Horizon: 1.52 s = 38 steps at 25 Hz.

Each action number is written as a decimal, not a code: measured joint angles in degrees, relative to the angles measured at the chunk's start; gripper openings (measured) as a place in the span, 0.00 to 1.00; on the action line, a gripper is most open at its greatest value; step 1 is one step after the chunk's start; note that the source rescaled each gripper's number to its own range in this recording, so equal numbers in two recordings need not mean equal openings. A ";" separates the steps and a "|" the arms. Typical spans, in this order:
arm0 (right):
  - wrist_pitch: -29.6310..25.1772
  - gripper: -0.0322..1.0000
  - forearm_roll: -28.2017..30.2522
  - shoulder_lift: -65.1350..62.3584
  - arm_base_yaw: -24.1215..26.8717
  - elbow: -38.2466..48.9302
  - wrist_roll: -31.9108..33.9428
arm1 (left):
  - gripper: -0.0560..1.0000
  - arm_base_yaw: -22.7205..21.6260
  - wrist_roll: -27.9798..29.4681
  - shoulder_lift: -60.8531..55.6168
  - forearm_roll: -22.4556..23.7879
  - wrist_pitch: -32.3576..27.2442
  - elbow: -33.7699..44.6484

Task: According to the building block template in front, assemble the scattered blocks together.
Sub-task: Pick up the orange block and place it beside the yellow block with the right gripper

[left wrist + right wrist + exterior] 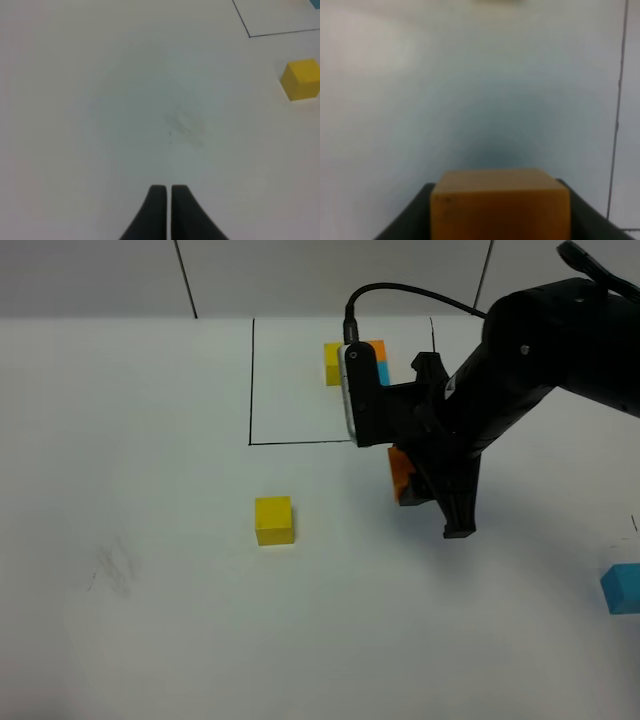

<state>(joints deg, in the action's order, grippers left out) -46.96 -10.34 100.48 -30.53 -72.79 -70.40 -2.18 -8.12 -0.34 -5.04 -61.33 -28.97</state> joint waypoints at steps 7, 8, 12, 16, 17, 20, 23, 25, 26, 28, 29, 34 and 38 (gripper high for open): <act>-0.69 0.50 0.00 6.64 -3.06 -5.31 1.34 | 0.05 0.00 0.00 0.00 0.00 0.00 0.00; -0.61 0.50 -0.05 7.50 -3.38 -5.91 1.67 | 0.05 0.00 0.00 0.00 0.00 0.00 0.00; 0.94 0.50 -0.23 10.49 -4.25 -7.11 2.44 | 0.05 0.00 -0.05 0.00 0.00 0.00 0.00; 3.58 0.50 -0.61 12.19 -4.89 -7.55 2.98 | 0.05 0.00 -0.11 0.00 0.00 0.00 0.00; 3.75 0.50 -0.71 12.72 -4.96 -7.89 3.22 | 0.05 0.00 -0.11 0.00 0.00 0.00 0.00; 3.84 0.50 -0.99 14.45 -5.06 -9.39 3.96 | 0.05 0.00 -0.11 0.00 0.00 0.00 0.00; 3.31 0.50 -1.03 15.59 -5.06 -10.24 4.14 | 0.05 0.00 -0.11 0.00 0.00 0.00 0.00; 3.08 0.50 -1.12 15.88 -5.06 -10.43 4.14 | 0.05 0.00 -0.07 0.00 0.00 0.00 0.00; 2.93 0.50 -1.12 16.02 -5.06 -10.54 4.07 | 0.05 0.00 -0.07 0.00 0.00 0.00 0.00; 2.34 0.50 -1.12 16.06 -5.06 -10.62 3.39 | 0.05 0.00 -0.18 0.00 0.00 0.00 0.00; 2.17 0.50 -1.19 16.06 -5.06 -10.67 2.96 | 0.05 0.00 -0.18 0.00 0.00 -0.02 0.00; 2.12 0.50 -3.68 16.06 -5.06 -10.88 0.92 | 0.05 0.00 -0.18 0.00 0.00 -0.02 0.00; 1.74 0.50 -4.46 17.72 -5.58 -12.97 0.43 | 0.05 0.00 -0.18 0.00 0.00 -0.02 0.00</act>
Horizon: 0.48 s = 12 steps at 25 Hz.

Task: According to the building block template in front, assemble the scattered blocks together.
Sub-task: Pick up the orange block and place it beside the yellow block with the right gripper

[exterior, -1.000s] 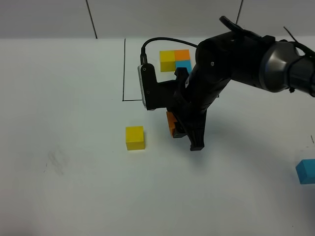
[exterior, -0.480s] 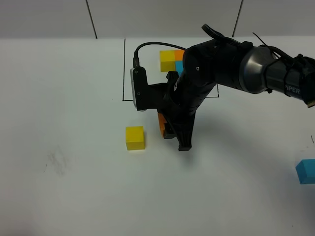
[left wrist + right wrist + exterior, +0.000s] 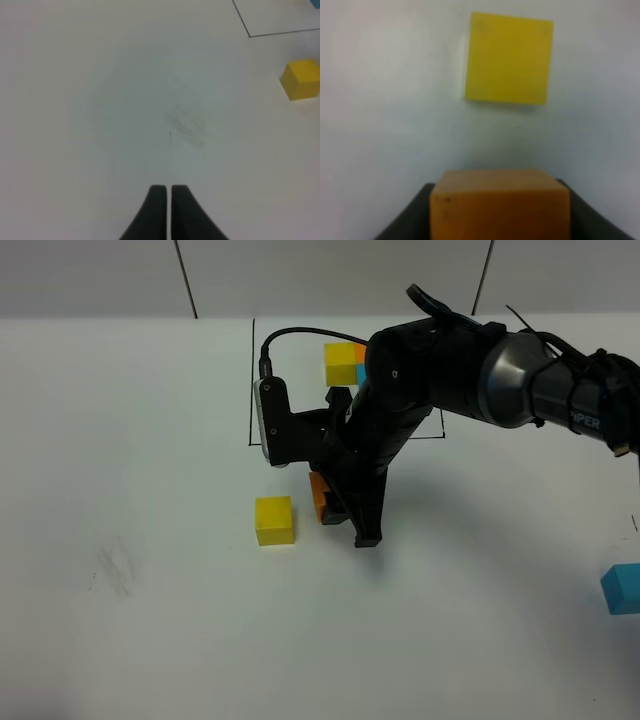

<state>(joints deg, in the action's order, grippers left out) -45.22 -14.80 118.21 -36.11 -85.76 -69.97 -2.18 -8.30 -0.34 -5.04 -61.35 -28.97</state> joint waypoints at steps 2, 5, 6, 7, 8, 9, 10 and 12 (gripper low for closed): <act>-0.88 0.50 -0.18 1.37 -0.40 -1.43 0.00 | 0.05 0.00 0.00 0.00 0.00 0.00 0.00; -1.85 0.50 -0.41 3.00 -0.65 -3.37 0.58 | 0.05 0.00 0.00 0.00 0.00 0.00 0.00; -1.99 0.50 -0.41 3.31 -0.65 -3.85 0.64 | 0.05 0.00 0.00 0.00 0.00 0.00 0.00; -2.13 0.50 -0.41 3.56 -0.65 -4.22 0.71 | 0.05 0.00 0.00 0.00 0.00 0.00 0.00; -2.13 0.50 -0.46 3.66 -0.65 -4.33 0.72 | 0.05 0.00 0.00 0.00 0.00 0.00 0.00; -2.15 0.50 -0.46 3.79 -0.65 -4.46 0.84 | 0.05 0.00 0.00 0.00 0.00 0.00 0.00; -2.20 0.50 -0.52 4.06 -0.65 -4.53 0.88 | 0.05 0.00 0.00 0.00 0.00 0.00 0.00; -2.20 0.50 -0.53 4.42 -0.65 -4.54 0.90 | 0.05 0.00 0.00 0.00 0.00 0.00 0.00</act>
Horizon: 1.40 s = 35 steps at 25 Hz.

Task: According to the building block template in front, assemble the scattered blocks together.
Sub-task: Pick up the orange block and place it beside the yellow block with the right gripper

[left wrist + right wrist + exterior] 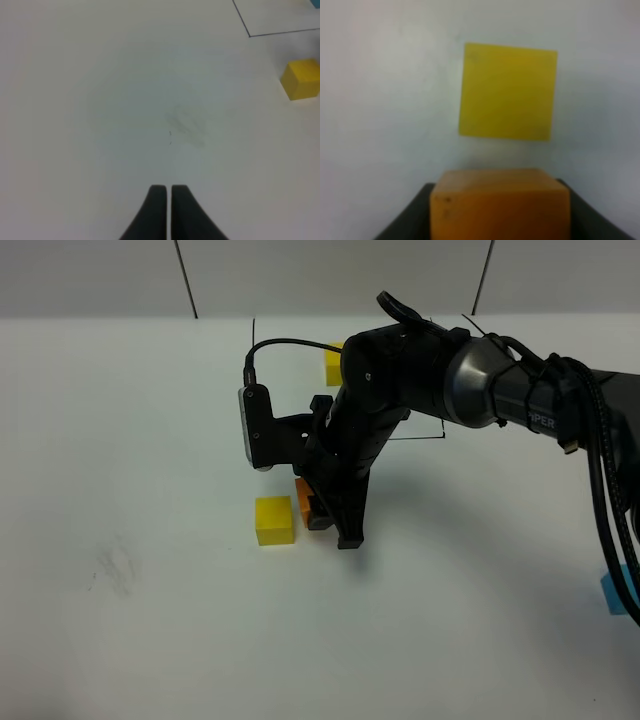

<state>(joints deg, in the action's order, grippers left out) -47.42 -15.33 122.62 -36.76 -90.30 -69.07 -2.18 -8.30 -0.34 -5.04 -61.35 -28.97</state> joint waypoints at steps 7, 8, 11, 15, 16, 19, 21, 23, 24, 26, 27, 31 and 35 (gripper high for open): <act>0.05 0.50 0.00 0.93 0.00 0.00 0.12 | 0.05 0.00 0.00 0.00 0.00 0.00 0.00; 0.29 0.50 0.00 0.93 0.00 0.00 0.18 | 0.05 0.00 0.00 0.00 0.00 0.00 0.00; 0.65 0.50 0.00 0.93 0.00 0.00 0.18 | 0.05 0.00 0.00 0.00 0.00 0.00 0.00; 1.47 0.50 -0.25 1.40 0.00 0.00 0.18 | 0.05 0.00 0.00 0.00 0.00 0.00 0.00; 1.61 0.50 -0.30 1.77 0.00 0.00 0.40 | 0.05 0.00 0.00 0.00 0.00 0.00 0.00; 2.30 0.50 -0.44 2.07 0.00 0.00 2.11 | 0.05 0.00 0.00 0.00 0.00 0.00 0.00; 3.44 0.50 -0.50 2.07 0.00 0.00 2.58 | 0.05 0.00 0.00 0.00 0.00 0.00 0.00; 3.88 0.50 -0.56 2.07 0.00 0.00 2.83 | 0.05 0.00 0.00 0.00 0.00 0.00 0.00; 4.03 0.50 -0.56 2.07 0.00 0.00 3.09 | 0.05 0.00 0.00 0.00 0.00 0.00 0.00; 4.59 0.50 -0.62 2.07 0.00 0.00 3.64 | 0.05 0.00 0.00 0.00 0.00 0.00 0.00; 4.59 0.50 -0.62 2.07 0.00 0.00 3.67 | 0.05 0.00 0.00 0.00 0.00 0.00 0.00; 4.71 0.50 -0.62 2.07 0.00 0.00 4.30 | 0.05 0.00 0.00 0.00 0.00 0.00 0.00; 4.71 0.50 -0.79 2.07 0.00 0.00 4.51 | 0.05 0.00 0.00 0.00 0.00 0.00 0.00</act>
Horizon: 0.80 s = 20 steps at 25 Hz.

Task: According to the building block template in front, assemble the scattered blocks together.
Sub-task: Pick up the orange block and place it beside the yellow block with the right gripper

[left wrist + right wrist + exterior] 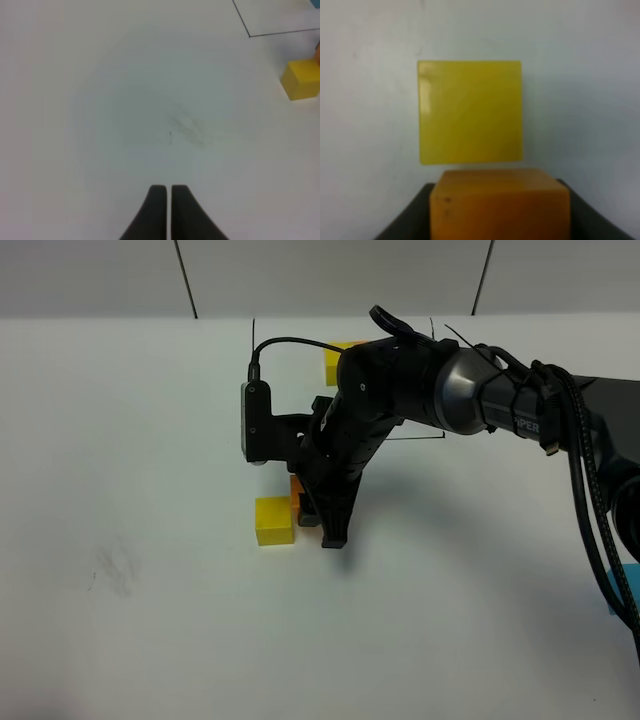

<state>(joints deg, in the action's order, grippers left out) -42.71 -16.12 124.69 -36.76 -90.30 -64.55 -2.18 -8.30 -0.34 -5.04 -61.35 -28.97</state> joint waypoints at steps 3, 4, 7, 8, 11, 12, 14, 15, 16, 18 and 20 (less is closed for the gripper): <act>-0.05 0.50 -0.20 0.00 0.00 0.00 0.20 | 0.05 0.00 0.00 0.00 0.00 0.00 0.00; -0.12 0.50 -0.24 0.00 -0.06 0.00 0.28 | 0.05 0.00 0.00 0.00 0.00 0.00 0.00; -0.28 0.50 -0.24 0.00 -0.37 0.00 1.01 | 0.05 0.00 0.00 0.00 0.00 0.00 0.00; -0.28 0.50 -0.24 0.00 -0.44 0.00 1.21 | 0.05 0.00 0.00 0.00 0.00 0.00 0.00; -0.34 0.50 -0.30 0.27 -0.56 0.00 1.52 | 0.05 0.00 0.00 0.00 0.00 0.00 0.00; -0.34 0.50 -0.36 0.49 -0.56 -0.05 1.64 | 0.05 0.00 0.00 0.00 0.00 0.00 0.00; -0.71 0.50 -0.41 1.07 -0.56 -0.05 2.07 | 0.05 0.00 0.00 0.00 0.00 0.00 0.00; -1.12 0.50 -0.41 1.13 -0.56 -0.05 2.19 | 0.05 0.00 0.00 0.00 0.00 0.00 0.00; -1.21 0.50 -0.41 1.25 -0.56 -0.05 2.20 | 0.05 0.00 0.00 0.00 0.00 0.00 0.00; -1.21 0.50 -0.41 1.37 -0.56 -0.05 2.27 | 0.05 0.00 0.00 0.00 0.00 0.00 0.00; -1.16 0.50 -0.46 1.81 -0.56 -0.05 2.34 | 0.05 0.00 0.00 0.00 0.00 0.00 0.00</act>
<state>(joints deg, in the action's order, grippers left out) -43.87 -16.58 126.51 -37.32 -90.35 -62.21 -2.18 -8.30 -0.34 -5.04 -61.35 -28.97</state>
